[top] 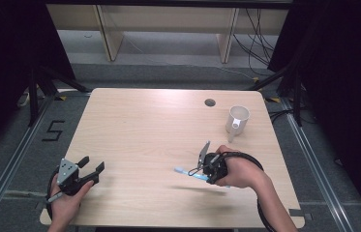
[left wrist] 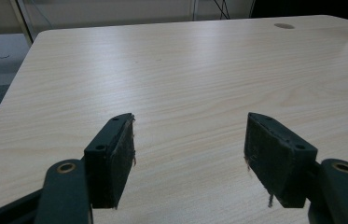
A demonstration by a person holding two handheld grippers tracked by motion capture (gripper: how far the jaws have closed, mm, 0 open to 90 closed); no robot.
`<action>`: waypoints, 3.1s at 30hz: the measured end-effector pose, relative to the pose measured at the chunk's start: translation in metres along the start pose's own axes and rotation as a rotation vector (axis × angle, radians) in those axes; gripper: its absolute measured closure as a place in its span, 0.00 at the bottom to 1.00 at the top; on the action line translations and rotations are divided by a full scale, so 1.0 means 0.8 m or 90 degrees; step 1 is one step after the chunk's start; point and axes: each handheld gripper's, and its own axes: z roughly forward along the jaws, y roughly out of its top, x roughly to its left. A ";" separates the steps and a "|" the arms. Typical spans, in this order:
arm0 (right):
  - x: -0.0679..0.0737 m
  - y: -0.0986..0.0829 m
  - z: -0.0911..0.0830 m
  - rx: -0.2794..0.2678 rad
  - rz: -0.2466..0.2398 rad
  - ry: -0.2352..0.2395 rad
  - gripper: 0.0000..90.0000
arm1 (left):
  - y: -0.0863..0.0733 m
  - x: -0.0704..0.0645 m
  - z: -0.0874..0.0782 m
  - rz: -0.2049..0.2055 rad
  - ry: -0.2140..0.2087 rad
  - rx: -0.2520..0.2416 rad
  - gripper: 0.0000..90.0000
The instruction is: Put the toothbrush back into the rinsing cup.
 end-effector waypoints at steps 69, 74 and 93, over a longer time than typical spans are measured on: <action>-0.023 -0.060 -0.031 -0.411 0.183 -0.136 0.88 | 0.000 0.000 0.000 -0.001 0.001 0.001 0.37; -0.023 -0.065 -0.030 -0.438 0.198 -0.148 0.88 | 0.000 0.000 0.000 -0.001 0.001 0.001 0.37; -0.016 -0.079 -0.038 -0.608 0.305 -0.263 0.88 | 0.000 0.000 0.000 0.000 0.001 0.001 0.37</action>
